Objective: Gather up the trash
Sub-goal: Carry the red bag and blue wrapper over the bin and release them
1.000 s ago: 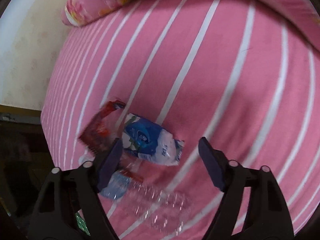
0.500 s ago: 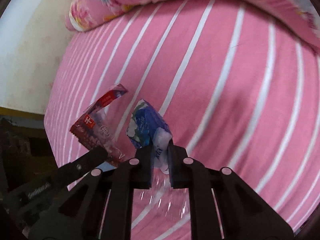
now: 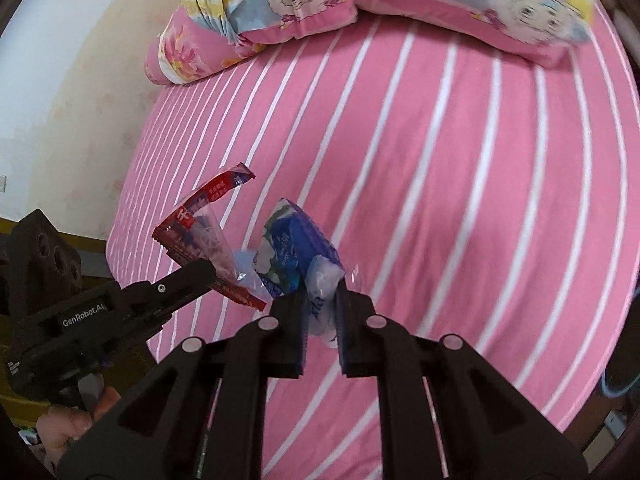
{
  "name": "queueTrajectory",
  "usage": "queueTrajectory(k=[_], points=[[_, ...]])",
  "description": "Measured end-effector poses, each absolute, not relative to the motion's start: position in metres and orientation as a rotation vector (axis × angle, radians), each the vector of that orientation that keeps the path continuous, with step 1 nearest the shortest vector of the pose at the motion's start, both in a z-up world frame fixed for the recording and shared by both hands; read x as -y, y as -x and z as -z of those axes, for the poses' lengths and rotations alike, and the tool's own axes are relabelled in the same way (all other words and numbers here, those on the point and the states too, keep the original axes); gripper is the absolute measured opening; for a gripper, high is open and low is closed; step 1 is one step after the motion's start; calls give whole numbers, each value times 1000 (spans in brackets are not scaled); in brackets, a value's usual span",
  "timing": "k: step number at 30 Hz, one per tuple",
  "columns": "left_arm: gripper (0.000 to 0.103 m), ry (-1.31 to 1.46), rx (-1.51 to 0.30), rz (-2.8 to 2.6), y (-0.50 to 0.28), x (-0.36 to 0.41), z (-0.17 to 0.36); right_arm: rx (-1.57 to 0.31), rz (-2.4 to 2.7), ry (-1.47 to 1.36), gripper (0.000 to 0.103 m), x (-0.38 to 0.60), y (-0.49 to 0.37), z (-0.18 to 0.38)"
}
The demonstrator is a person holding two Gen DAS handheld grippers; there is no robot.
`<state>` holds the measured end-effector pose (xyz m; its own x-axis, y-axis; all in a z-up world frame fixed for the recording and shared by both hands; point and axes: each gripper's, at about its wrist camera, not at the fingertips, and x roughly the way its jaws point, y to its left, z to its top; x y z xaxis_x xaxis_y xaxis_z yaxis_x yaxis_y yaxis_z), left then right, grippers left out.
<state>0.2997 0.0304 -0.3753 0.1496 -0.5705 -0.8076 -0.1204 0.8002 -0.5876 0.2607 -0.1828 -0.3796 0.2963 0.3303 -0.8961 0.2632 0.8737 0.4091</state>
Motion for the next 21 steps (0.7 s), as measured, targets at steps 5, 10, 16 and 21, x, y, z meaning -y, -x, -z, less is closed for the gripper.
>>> queueTrajectory(k=[5,10,16,21], points=[[7,584,-1439,382,-262,-20,360,-1292,-30,-559,12,190,-227,364],[7,559,-1475,418,-232,-5,350,-1279,-9,-576,12,201,-194,347],[7,509,-1496,490,-202,24,335,-1245,25,-604,12,220,-159,328],[7,464,-1512,556,-178,62,329,-1217,73,-643,12,249,-120,318]])
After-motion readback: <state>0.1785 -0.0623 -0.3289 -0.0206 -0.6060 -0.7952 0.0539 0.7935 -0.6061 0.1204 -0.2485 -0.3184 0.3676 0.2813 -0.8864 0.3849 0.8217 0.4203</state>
